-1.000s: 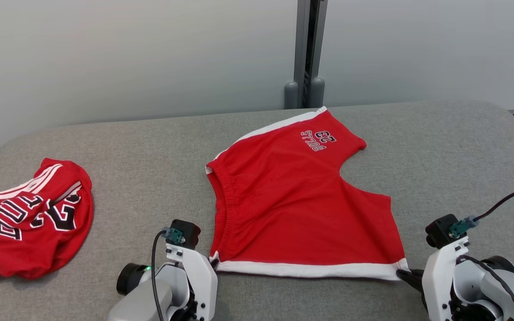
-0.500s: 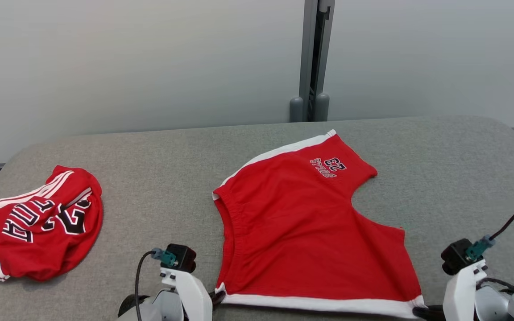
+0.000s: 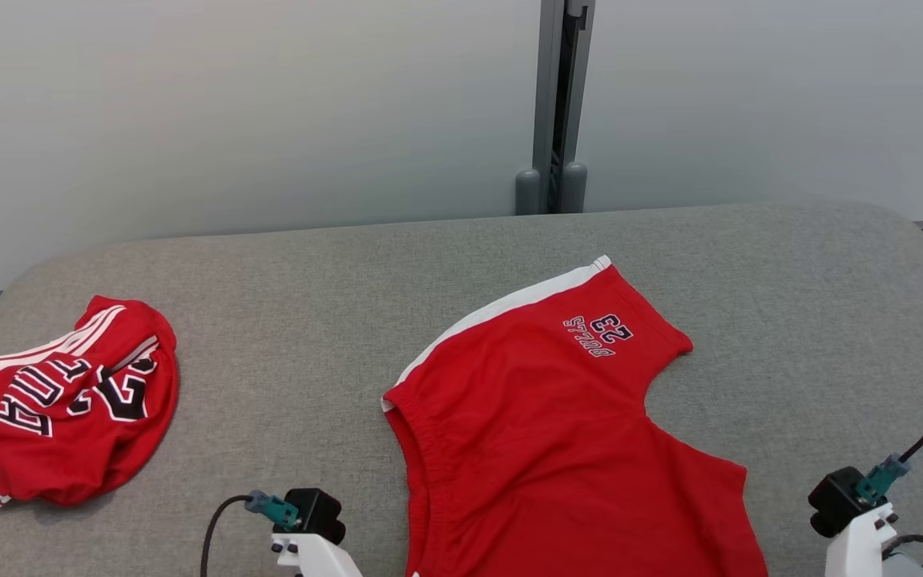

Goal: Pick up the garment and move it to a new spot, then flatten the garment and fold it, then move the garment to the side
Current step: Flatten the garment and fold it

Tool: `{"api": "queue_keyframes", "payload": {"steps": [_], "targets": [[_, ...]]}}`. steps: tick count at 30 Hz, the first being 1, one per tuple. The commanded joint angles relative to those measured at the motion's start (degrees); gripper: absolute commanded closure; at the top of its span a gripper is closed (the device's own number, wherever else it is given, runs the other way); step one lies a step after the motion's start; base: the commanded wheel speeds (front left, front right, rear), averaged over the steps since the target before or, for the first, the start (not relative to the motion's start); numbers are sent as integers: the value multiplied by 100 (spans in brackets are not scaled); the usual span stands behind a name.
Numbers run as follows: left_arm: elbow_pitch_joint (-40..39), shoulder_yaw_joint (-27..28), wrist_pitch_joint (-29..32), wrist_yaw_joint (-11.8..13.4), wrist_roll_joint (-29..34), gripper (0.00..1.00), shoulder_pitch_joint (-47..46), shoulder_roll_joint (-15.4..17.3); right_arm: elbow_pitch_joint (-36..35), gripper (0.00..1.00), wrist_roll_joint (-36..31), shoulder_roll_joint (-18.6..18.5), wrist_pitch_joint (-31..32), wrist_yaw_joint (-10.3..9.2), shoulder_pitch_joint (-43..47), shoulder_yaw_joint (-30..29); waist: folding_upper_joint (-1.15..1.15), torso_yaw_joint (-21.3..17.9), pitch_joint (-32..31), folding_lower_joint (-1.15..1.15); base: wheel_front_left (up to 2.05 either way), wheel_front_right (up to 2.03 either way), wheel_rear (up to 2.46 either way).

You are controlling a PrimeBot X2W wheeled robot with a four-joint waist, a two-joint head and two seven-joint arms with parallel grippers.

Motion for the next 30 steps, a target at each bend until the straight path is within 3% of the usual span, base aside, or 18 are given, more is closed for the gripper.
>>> {"api": "queue_keyframes", "payload": {"steps": [1,10,17,22,30], "targets": [[-212,105,19,130,-90,100,72,104,-54,100,58,-50,-35,-1,24,-96,0,-13,39,0,0,0,0],[-1377,821,83,769,-903,100,257,185,-77,100,409,-41,-313,-1,-240,-794,0,6,311,0,0,0,0],[-1546,1630,-51,1004,-1705,100,58,-158,151,100,989,151,-656,-1,-617,-1558,0,105,758,0,0,0,0],[-1373,1996,-174,1004,-2066,100,-173,-533,507,100,1223,317,-733,-1,-922,-1857,0,202,1081,0,0,0,0],[-732,2252,-455,747,-2229,100,-582,-1096,1124,100,1319,626,-770,-1,-1396,-2079,0,346,1465,0,0,0,0]]}}
